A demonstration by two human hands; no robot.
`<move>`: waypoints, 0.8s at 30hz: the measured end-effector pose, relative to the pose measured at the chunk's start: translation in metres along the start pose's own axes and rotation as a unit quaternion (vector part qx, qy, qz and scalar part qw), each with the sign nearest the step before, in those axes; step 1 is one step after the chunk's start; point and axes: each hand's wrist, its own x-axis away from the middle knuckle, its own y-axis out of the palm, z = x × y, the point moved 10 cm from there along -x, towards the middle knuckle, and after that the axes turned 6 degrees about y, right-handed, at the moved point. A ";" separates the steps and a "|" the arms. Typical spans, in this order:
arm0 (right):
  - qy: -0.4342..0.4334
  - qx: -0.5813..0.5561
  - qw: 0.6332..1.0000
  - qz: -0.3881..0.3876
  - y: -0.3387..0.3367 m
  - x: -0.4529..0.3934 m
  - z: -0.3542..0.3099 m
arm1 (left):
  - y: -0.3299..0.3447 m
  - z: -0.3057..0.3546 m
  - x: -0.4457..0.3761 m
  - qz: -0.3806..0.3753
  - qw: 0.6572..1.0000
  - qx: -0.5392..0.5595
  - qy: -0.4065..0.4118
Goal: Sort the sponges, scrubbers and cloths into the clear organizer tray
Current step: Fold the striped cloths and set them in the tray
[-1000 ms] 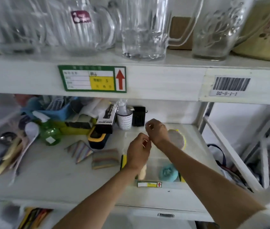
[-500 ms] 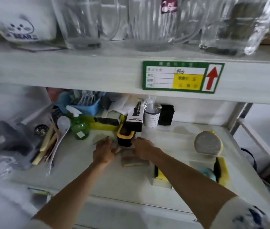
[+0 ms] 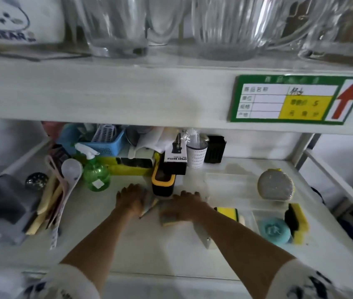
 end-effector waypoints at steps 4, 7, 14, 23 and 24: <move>-0.010 0.014 1.000 0.020 -0.012 0.007 -0.001 | 0.001 -0.010 -0.002 -0.018 0.999 0.018 -0.026; -0.018 0.014 0.999 0.034 -0.020 0.009 -0.003 | -0.003 -0.017 0.004 -0.001 0.999 0.014 -0.030; -0.041 -0.059 0.996 0.049 -0.028 0.020 -0.013 | 0.002 -0.036 0.031 0.004 0.995 0.071 -0.075; -0.084 -0.172 0.978 0.088 -0.068 0.047 -0.018 | -0.031 -0.038 0.060 0.067 0.903 0.423 -0.029; -0.093 -0.188 0.972 0.106 -0.075 0.052 -0.018 | -0.039 -0.035 0.062 0.080 0.894 0.440 -0.033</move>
